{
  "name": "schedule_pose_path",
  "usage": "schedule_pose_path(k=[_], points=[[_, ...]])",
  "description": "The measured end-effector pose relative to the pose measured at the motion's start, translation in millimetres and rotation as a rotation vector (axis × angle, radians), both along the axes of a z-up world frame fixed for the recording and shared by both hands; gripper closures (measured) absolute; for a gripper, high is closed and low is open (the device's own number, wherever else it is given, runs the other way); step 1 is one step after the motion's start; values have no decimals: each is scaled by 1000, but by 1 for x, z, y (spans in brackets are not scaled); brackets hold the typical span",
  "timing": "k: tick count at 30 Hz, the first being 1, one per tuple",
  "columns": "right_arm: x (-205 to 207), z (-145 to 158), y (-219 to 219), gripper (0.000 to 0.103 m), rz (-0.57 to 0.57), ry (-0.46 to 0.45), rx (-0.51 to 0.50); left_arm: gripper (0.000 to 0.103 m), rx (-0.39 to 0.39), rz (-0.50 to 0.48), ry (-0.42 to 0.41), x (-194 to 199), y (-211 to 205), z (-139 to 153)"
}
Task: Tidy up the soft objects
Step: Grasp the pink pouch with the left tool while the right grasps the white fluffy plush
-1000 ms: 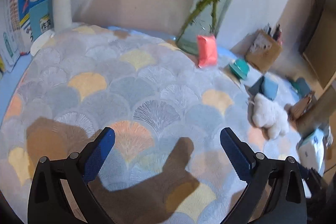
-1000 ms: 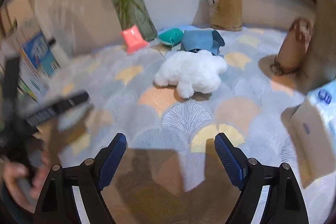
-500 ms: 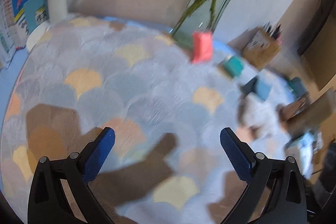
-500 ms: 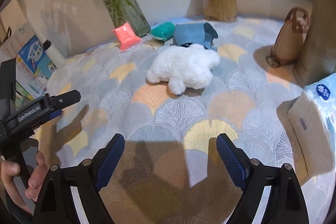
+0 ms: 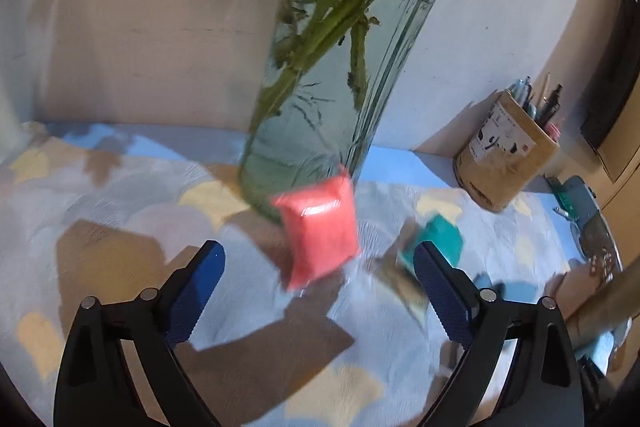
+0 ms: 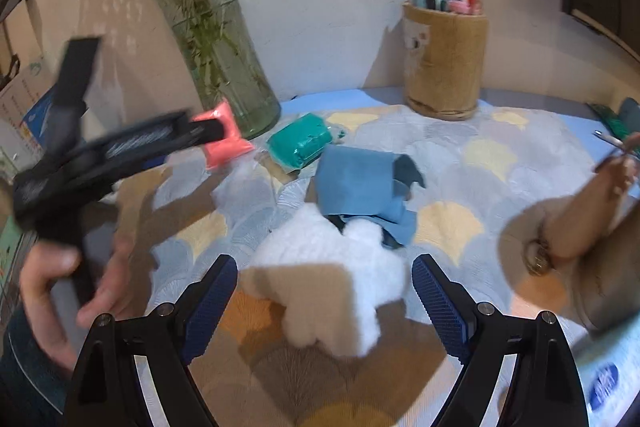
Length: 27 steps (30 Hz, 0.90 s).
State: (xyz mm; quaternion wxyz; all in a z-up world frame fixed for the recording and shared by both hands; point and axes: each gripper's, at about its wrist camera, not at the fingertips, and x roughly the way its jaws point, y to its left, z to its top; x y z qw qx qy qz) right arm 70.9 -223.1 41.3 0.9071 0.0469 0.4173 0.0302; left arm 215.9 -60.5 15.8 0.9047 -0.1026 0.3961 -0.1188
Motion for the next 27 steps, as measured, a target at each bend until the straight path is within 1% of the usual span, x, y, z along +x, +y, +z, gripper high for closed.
schedule_pose_path(k=[2,3,4,5,6,7,8,9,12,14,17,18,21,22,23,24,25,27], points=[[4,-6,-1,15,-1,-6,-35,13,23,0,-14,5,-4,-2],[6,-9,-4,15,-19,-12,-42,21,32,-5,-12,7,-6,-4],[9,-13,-11,15,-22,-1,-7,33,37,-10,-1,9,-8,-8],[11,-15,-15,15,-17,11,31,41,28,-19,27,12,-8,-14],[13,-17,-22,15,-10,22,82,54,19,-18,43,15,-10,-17],[13,-19,-26,15,-9,30,114,61,12,-10,40,15,-8,-16],[15,-21,-29,15,-6,42,135,65,-11,-11,31,14,-6,-15],[16,-23,-30,14,1,53,150,67,-34,-19,33,14,-3,-16],[15,-22,-23,15,27,41,135,68,-58,-18,29,10,1,-15],[12,-21,-13,19,61,37,118,68,-64,-32,14,4,3,-12],[2,-18,-3,30,85,32,112,68,-38,-49,23,-11,7,-9],[-3,-18,0,33,100,33,136,68,-39,-56,32,-19,11,-8],[-22,-16,7,33,179,49,286,68,-46,-57,51,-41,25,-5],[-30,-15,12,33,226,62,340,68,-50,-56,54,-50,31,-4],[-37,-14,17,33,252,66,361,68,-55,-55,57,-58,36,-2],[-44,-12,19,32,258,65,360,68,-60,-55,55,-66,39,-1],[-51,-10,20,31,238,62,338,68,-64,-54,52,-74,45,1],[-57,-7,18,28,164,63,285,68,-71,-50,35,-88,49,3]])
